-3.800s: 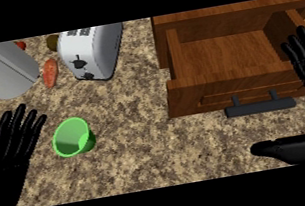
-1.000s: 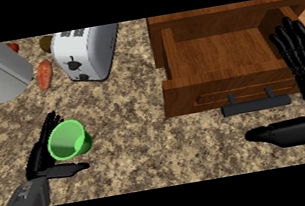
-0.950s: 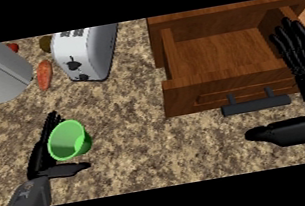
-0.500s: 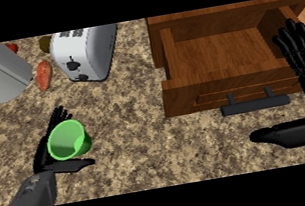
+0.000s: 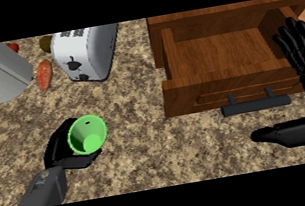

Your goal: Pick up the cup, place it into the drawer and close the drawer

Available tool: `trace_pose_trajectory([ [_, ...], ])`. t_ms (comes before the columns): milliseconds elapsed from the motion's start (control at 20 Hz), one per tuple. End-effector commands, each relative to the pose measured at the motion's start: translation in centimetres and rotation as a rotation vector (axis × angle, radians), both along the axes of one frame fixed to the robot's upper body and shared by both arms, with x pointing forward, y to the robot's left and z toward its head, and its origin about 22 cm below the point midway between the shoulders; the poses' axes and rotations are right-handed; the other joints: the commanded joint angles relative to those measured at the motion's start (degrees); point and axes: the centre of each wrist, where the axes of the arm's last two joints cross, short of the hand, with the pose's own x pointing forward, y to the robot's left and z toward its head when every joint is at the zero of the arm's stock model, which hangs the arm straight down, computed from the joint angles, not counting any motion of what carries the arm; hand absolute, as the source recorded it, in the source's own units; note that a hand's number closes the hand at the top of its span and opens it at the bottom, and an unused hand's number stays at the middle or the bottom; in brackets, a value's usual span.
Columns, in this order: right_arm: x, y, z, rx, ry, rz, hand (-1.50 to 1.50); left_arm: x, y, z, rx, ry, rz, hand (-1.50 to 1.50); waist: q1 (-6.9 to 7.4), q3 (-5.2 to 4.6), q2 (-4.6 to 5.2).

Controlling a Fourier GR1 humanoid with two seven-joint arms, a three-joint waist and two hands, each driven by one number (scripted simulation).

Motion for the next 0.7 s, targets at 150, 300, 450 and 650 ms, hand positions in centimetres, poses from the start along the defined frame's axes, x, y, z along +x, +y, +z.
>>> trace_pose_trajectory([
  [150,0.5,-0.4,0.8,-0.014,0.01,-0.014,-1.5,0.1,-0.6,0.1,-0.236,-0.152,-0.097,1.5,0.69,0.05,-0.21],
  [300,-0.3,0.8,-0.6,-0.009,0.004,-0.017,-1.5,0.0,0.4,0.2,-0.184,-0.204,0.106,1.5,0.46,0.07,-0.13],
  [450,-0.6,-0.7,-0.1,-0.007,0.006,-0.027,-1.5,-1.1,1.2,-0.2,-0.152,-0.256,0.326,1.5,0.4,0.05,-0.17],
  [650,-0.1,-1.2,-0.8,-0.01,-0.011,-0.028,-1.5,0.9,-0.6,0.7,-0.162,-0.32,0.321,1.5,0.33,0.11,-0.14],
])
